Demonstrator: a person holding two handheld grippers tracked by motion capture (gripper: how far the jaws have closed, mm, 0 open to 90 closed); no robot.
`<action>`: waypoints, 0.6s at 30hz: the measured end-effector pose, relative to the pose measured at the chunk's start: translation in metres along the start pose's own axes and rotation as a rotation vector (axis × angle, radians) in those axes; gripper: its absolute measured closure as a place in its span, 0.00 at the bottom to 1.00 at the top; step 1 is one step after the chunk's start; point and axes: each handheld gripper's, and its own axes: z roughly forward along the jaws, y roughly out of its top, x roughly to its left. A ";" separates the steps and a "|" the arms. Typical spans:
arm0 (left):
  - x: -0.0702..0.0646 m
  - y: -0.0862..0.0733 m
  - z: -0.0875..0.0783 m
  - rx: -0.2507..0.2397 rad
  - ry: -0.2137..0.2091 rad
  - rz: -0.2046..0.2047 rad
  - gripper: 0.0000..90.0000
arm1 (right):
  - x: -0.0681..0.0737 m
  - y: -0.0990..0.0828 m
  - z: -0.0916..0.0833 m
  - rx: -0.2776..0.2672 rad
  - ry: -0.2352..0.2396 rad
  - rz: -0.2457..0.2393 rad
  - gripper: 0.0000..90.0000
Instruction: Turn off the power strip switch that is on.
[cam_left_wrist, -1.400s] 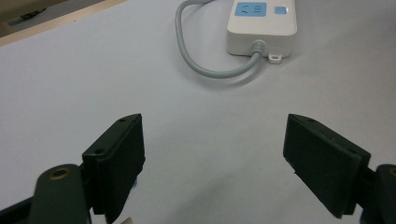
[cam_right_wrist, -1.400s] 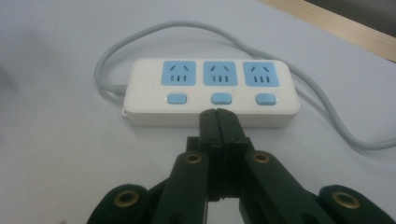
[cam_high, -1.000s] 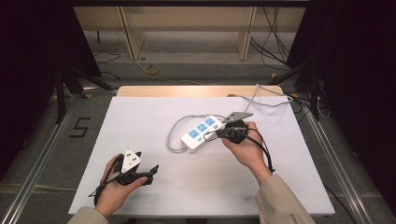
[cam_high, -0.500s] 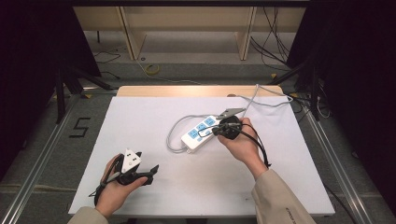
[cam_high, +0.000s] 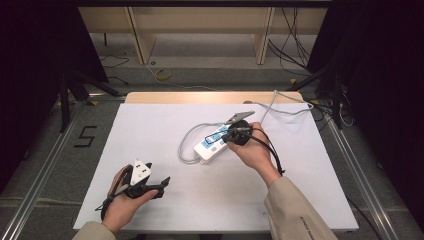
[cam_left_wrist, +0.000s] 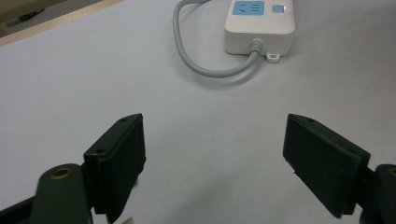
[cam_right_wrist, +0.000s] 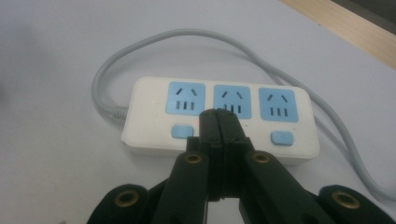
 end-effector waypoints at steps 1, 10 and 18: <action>0.000 0.000 0.000 0.000 0.000 0.000 0.23 | 0.000 0.001 0.001 0.000 0.000 -0.007 1.00; 0.000 0.000 0.000 0.002 -0.002 0.001 0.23 | 0.003 0.006 0.011 0.038 0.014 -0.009 1.00; 0.000 0.000 0.000 0.002 -0.002 0.001 0.24 | 0.006 0.012 0.021 0.068 0.025 -0.023 1.00</action>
